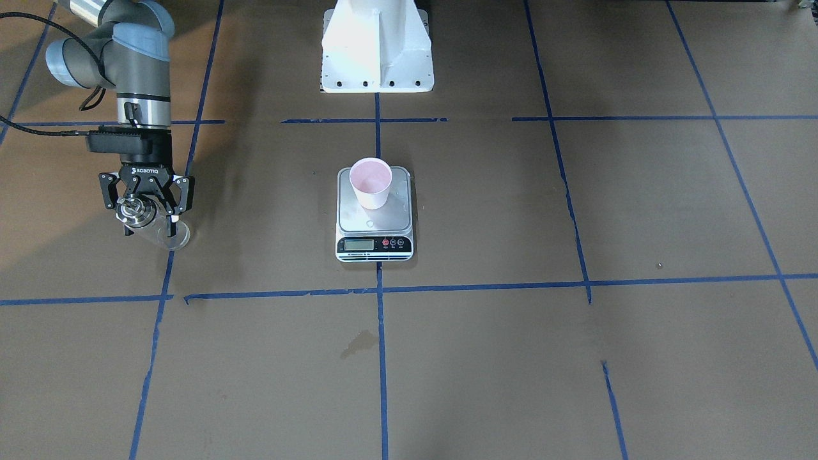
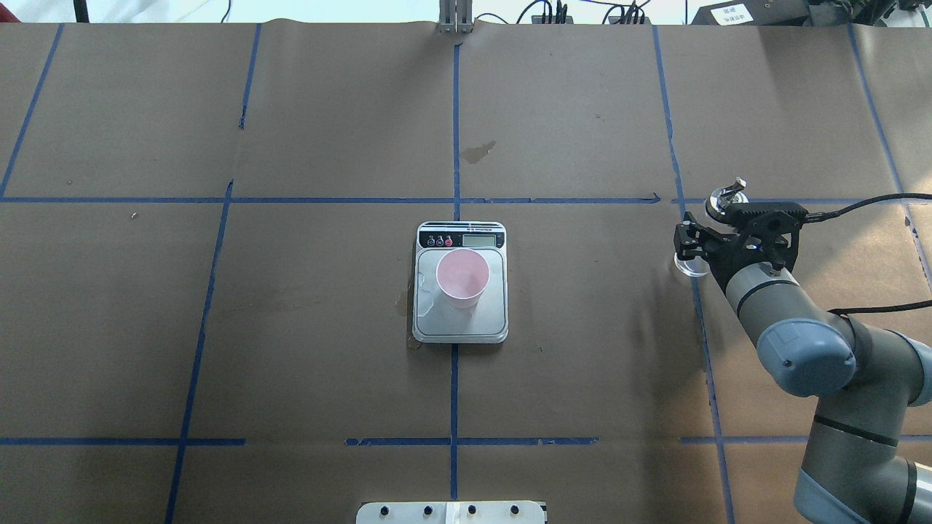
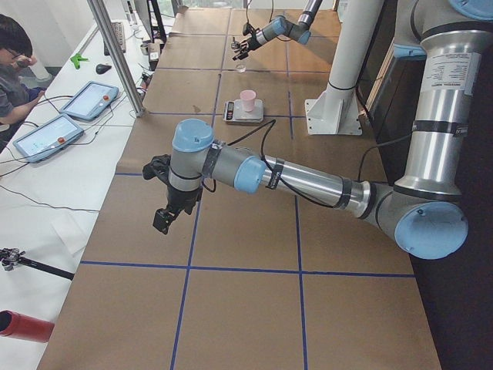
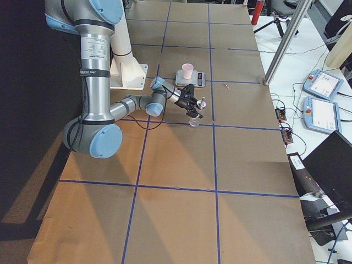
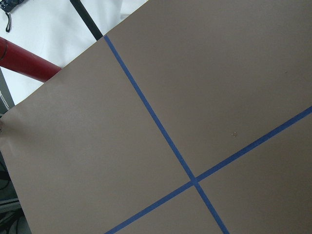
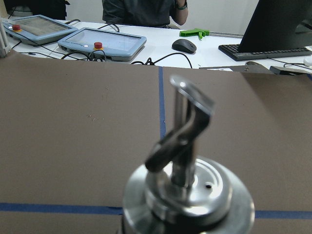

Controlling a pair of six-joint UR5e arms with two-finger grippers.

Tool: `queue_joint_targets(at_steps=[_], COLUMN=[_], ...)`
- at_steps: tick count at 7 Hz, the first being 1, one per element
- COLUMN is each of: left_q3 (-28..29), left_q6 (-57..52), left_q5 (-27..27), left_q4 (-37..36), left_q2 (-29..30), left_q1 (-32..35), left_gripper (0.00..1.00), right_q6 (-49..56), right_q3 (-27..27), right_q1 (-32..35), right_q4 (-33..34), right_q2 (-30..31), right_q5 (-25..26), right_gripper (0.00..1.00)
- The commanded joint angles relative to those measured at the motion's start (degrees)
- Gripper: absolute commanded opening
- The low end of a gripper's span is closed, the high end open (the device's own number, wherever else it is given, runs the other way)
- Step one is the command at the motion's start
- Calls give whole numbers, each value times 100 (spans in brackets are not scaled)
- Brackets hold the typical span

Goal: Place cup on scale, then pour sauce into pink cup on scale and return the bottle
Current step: 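Lower the bottle onto the table and open the right gripper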

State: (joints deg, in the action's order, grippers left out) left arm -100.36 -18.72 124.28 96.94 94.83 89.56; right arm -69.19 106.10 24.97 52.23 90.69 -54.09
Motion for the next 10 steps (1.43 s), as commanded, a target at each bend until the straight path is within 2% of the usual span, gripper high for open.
queue_joint_targets(at_steps=[1,4,6,8,9,10], left_q3=[-1,-1,-27,-54,-54,-54], left_q6=[0,0,0,0,-9,-9], left_q5=[0,0,17,18,18,18], left_q4=[0,0,-9,-18,-18,-18], left_q2=[9,18,35,26,18,9], left_q1=[0,0,9,26,35,35], left_gripper=[100,100,100,100,100,100], right_q6=[-6,-15,-24,-15,-15,-15], right_q3=[-2,51,278,524,943,1409], right_q1=[-10,-19,-10,-1,16,25], right_q4=[-3,15,67,103,486,1142], right_q2=[1,-8,79,552,764,766], right_q5=[12,-23,-609,-1302,-1933,-2313], right_gripper=[99,100,100,100,100,100])
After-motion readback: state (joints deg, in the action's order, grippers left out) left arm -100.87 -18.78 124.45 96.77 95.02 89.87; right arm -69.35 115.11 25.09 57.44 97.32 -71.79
